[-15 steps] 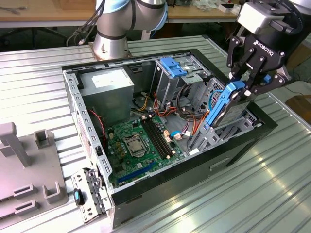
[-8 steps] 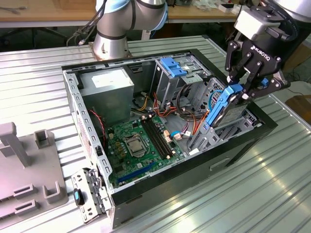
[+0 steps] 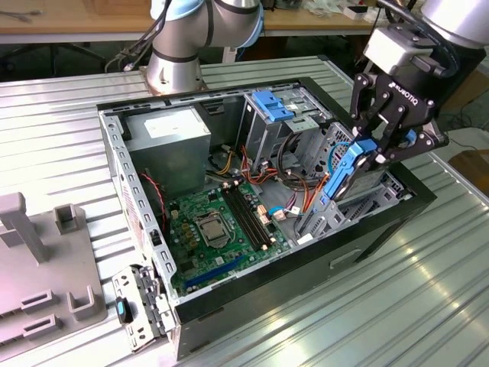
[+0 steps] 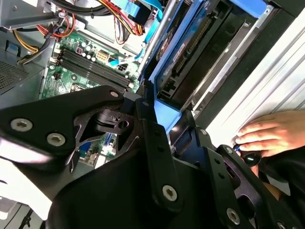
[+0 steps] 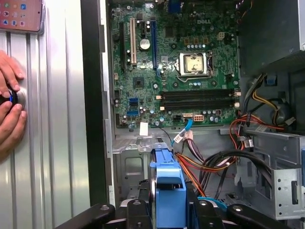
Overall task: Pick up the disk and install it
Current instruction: 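Insert the disk into the insertion slot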
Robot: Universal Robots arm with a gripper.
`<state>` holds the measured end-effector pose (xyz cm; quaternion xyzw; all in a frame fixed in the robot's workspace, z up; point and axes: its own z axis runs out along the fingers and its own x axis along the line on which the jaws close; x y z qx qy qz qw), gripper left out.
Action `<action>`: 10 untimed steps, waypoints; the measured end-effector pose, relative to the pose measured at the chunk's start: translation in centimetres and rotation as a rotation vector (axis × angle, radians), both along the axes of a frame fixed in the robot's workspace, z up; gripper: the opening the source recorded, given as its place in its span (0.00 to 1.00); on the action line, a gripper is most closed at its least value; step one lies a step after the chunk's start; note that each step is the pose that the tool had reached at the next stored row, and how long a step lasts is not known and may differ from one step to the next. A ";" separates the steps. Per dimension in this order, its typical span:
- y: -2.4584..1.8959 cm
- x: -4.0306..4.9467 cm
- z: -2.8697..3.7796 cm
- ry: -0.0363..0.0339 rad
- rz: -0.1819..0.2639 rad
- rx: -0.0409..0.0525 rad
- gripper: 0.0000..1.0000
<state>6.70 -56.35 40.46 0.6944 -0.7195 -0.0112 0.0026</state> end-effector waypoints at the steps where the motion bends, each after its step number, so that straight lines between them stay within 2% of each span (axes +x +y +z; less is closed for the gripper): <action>1: 0.00 0.05 -0.21 0.0031 0.000 0.0001 0.37; 6: 0.00 0.20 -0.86 0.0133 0.000 0.0001 0.37; 10: 0.00 0.25 -1.08 0.0167 0.000 -0.0002 0.37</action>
